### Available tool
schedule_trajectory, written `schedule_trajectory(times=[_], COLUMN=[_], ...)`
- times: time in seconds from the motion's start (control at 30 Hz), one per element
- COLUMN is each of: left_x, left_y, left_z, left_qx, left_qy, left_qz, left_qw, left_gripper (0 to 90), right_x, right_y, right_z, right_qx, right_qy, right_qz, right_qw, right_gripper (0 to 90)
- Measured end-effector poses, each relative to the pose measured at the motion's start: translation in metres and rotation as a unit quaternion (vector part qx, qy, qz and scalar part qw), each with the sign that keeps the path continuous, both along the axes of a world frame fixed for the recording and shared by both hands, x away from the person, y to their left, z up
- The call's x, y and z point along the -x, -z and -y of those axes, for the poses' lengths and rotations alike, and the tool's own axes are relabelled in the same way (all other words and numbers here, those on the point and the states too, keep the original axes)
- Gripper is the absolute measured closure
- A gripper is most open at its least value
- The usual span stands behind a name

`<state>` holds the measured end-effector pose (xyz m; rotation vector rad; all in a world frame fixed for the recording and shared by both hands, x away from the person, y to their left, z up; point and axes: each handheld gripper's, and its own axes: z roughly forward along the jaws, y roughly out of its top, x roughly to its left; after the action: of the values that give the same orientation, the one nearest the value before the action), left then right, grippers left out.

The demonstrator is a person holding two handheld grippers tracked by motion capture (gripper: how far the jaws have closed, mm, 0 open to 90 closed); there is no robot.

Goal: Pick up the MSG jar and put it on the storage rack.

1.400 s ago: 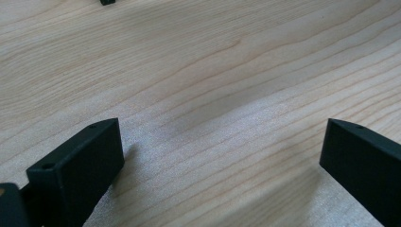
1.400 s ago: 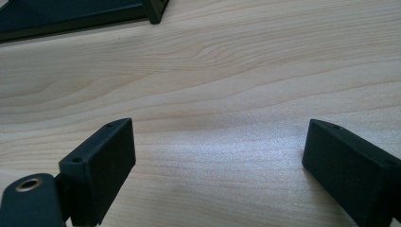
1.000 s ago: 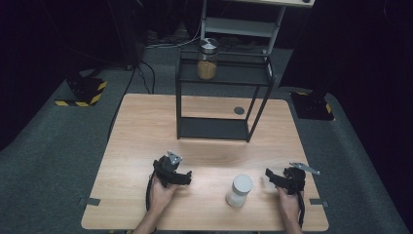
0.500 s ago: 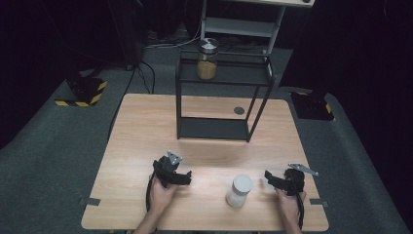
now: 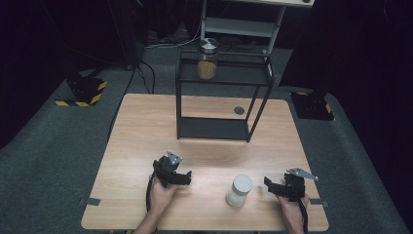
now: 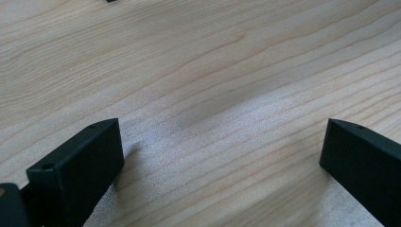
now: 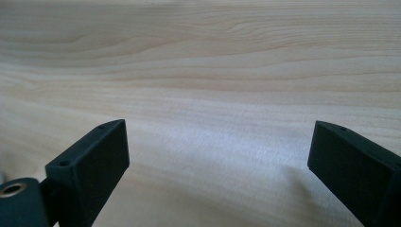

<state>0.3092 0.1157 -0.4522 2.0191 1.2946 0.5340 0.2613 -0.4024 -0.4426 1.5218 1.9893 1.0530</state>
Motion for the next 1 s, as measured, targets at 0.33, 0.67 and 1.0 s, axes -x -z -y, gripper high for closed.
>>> schedule_trajectory(times=[0.33, 0.67, 1.0], left_x=[0.0, 0.0, 0.0], left_y=[0.0, 0.0, 0.0], left_z=[-0.001, 0.0, -0.001], left_qx=[0.001, 0.0, 0.0], left_qy=[0.0, 0.0, 0.001], left_qz=[-0.001, 0.0, -0.001], left_qw=[1.0, 1.0, 1.0], left_gripper=[0.7, 0.6, 0.7], right_x=[0.036, 0.067, 0.076], right_y=[-0.004, 0.002, 0.002], right_z=[0.004, -0.007, -0.025], right_qx=[0.003, -0.01, -0.02], right_qy=[-0.061, -0.118, -0.174], right_qz=[0.012, 0.02, 0.037], right_qw=[0.9981, 0.9927, 0.9838], right_gripper=[5.9, 6.0, 6.0])
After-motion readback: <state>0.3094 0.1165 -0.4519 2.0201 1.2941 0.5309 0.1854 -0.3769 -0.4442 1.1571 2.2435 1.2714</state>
